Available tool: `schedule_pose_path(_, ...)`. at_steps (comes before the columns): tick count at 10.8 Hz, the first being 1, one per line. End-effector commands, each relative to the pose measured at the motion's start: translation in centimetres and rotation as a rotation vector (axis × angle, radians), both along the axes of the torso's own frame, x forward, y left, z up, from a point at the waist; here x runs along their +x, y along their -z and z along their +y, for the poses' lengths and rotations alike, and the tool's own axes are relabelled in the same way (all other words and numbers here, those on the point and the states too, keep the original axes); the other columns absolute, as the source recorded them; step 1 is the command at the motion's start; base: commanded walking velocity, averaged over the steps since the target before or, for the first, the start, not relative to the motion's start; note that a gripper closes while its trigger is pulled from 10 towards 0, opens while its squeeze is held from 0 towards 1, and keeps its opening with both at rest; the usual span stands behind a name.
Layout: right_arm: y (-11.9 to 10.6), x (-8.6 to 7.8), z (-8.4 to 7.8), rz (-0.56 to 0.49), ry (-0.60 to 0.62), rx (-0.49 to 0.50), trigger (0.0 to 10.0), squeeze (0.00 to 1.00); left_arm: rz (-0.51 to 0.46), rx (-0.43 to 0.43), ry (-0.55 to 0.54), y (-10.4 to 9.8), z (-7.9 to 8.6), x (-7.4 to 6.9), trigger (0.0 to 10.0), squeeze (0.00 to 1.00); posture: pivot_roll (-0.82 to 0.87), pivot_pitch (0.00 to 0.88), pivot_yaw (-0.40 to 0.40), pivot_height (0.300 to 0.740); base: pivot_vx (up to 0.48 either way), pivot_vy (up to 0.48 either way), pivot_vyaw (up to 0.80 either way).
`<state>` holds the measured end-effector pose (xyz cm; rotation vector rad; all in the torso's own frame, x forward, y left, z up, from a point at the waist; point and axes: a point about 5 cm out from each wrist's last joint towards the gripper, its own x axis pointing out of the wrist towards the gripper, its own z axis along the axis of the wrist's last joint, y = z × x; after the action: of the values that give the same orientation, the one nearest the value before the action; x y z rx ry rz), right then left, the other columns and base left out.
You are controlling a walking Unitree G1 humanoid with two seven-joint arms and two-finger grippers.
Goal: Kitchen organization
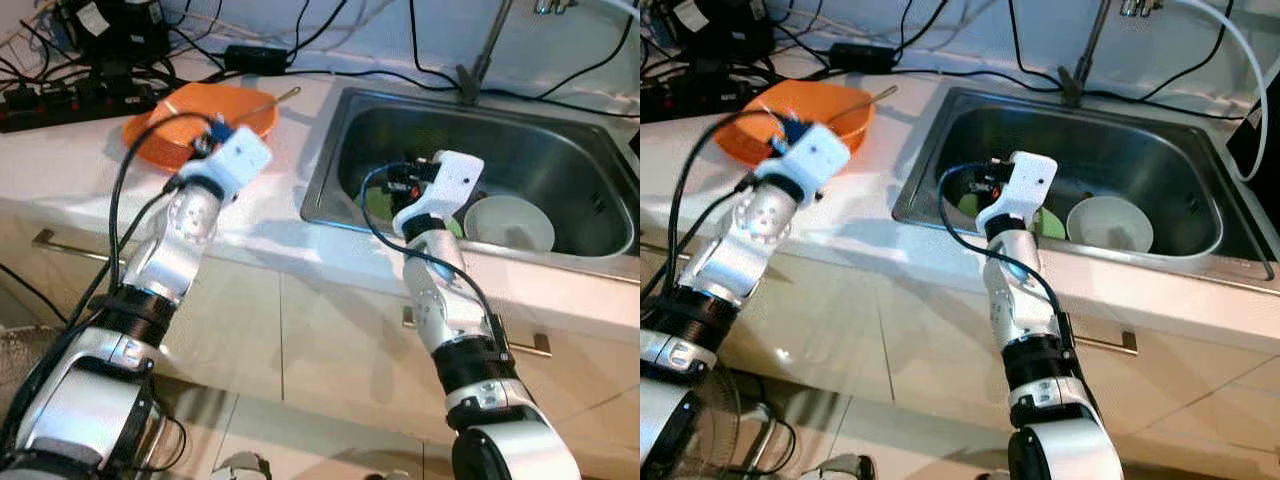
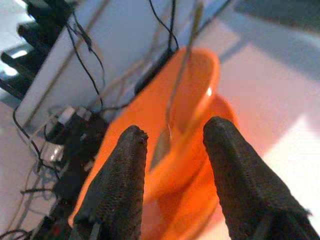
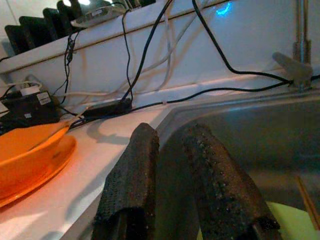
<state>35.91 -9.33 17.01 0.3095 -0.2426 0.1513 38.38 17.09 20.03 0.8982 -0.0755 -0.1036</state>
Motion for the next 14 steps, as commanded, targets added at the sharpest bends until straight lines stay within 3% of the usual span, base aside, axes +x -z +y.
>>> schedule_pose_path(1,-0.3,-0.1,-0.2,-0.009,0.000,0.001,10.0,0.00,0.014,0.028,0.023,-0.8,-0.2,0.6,10.0,0.00,0.08,0.000,-0.029,0.740,0.000,0.000,0.00)
schedule_pose_path(4,-0.2,-0.1,-0.1,0.002,-0.004,0.007,10.0,0.00,0.014,0.108,0.000,-1.4,0.4,1.2,10.0,0.00,0.08,0.001,-0.029,0.740,0.000,0.000,0.00)
schedule_pose_path(5,-0.2,-0.2,0.0,0.005,-0.006,0.007,10.0,0.00,-0.010,0.098,-0.007,-1.9,0.5,1.3,10.0,0.00,0.08,0.006,-0.032,0.740,0.000,0.000,0.00)
schedule_pose_path(7,0.1,-0.2,0.1,0.020,-0.010,0.010,10.0,0.00,-0.024,0.137,-0.026,-1.3,1.0,1.2,10.0,0.00,0.09,0.018,-0.037,0.740,0.000,0.000,0.00)
schedule_pose_path(11,0.2,-0.2,0.2,0.034,-0.014,0.013,10.0,0.00,-0.011,0.173,-0.149,-0.4,3.4,0.7,10.0,0.00,0.10,0.034,-0.042,0.740,0.000,0.000,0.00)
schedule_pose_path(14,0.3,-0.2,0.1,0.039,-0.012,0.014,10.0,0.00,-0.022,0.175,-0.251,-1.0,4.7,1.0,10.0,0.00,0.10,0.038,-0.042,0.740,0.000,0.000,0.00)
